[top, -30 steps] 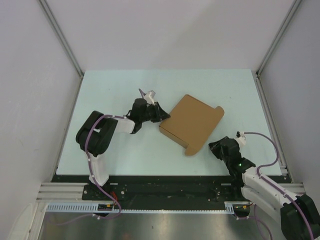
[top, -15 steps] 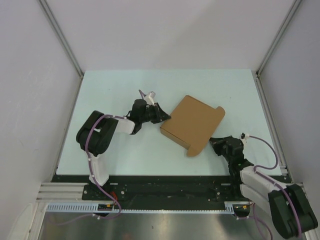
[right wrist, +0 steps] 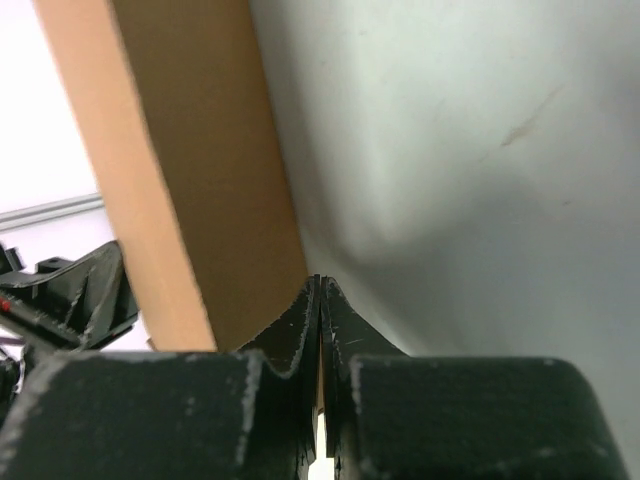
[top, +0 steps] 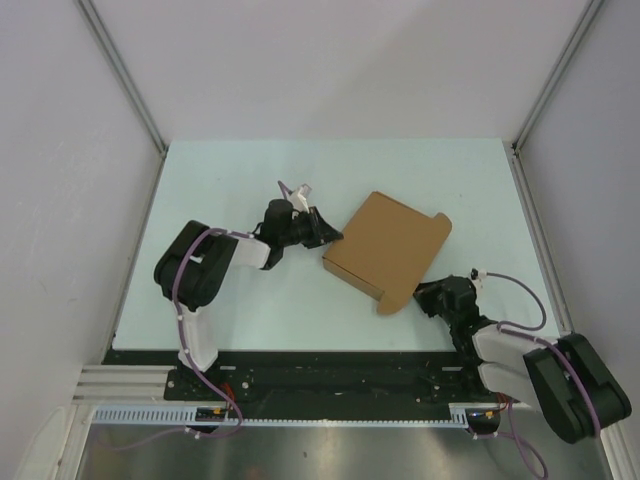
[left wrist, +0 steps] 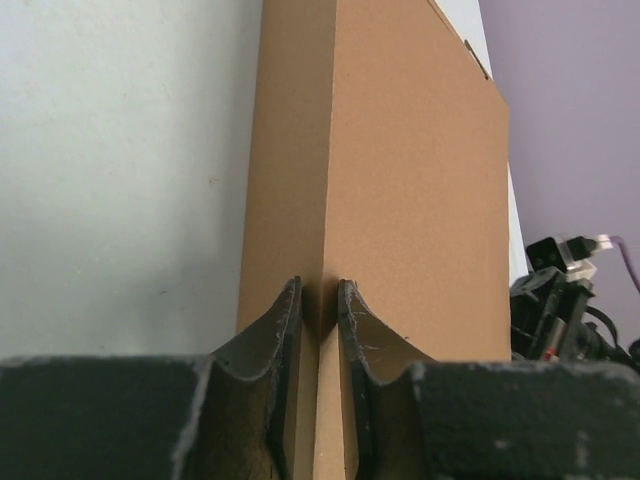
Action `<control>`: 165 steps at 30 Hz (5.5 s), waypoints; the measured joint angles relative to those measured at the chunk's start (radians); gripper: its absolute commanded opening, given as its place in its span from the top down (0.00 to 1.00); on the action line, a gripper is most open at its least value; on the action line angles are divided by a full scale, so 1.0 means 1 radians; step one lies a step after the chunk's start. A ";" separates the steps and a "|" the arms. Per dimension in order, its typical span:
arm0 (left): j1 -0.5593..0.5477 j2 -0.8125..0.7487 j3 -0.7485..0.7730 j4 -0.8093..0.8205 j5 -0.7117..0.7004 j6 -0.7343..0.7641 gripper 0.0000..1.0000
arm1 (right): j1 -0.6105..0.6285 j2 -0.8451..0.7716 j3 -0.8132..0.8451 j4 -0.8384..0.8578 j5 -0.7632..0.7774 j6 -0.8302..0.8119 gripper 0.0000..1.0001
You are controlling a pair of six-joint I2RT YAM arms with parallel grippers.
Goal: Fold the paper box
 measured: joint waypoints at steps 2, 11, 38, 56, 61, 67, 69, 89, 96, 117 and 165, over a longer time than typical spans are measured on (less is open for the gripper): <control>0.001 0.006 -0.001 0.014 0.011 -0.011 0.81 | 0.001 0.059 0.000 0.044 -0.002 0.000 0.98; 0.001 0.013 -0.020 0.057 0.011 -0.040 0.80 | 0.025 0.213 -0.005 0.235 -0.011 -0.005 0.98; -0.160 0.035 -0.175 0.084 0.109 -0.189 0.80 | 0.171 -0.359 0.100 -0.232 0.034 -0.179 0.96; -0.193 -0.107 -0.126 -0.237 0.016 -0.077 0.78 | 0.224 -0.232 0.142 -0.325 0.126 -0.306 0.96; -0.193 -0.185 -0.104 -0.338 -0.067 -0.034 0.78 | 0.219 -0.106 0.249 -0.242 0.134 -0.370 0.96; -0.203 -0.240 -0.061 -0.408 -0.117 -0.007 0.77 | 0.225 0.026 0.315 -0.153 0.101 -0.403 0.96; -0.213 -0.252 -0.040 -0.430 -0.129 0.002 0.77 | 0.232 0.042 0.318 -0.140 0.098 -0.407 0.96; -0.255 -0.254 0.077 -0.636 -0.152 0.115 0.72 | 0.322 0.099 0.355 -0.140 0.217 -0.412 0.98; -0.208 -0.254 0.103 -0.672 -0.165 0.142 0.70 | 0.393 0.045 0.357 -0.199 0.240 -0.408 0.98; -0.177 -0.254 0.230 -0.580 -0.129 0.151 0.69 | 0.518 0.080 0.368 -0.202 0.205 -0.394 0.98; -0.027 -0.140 0.303 -0.549 -0.042 0.129 0.68 | 0.444 -0.082 0.514 -0.417 0.253 -0.576 0.95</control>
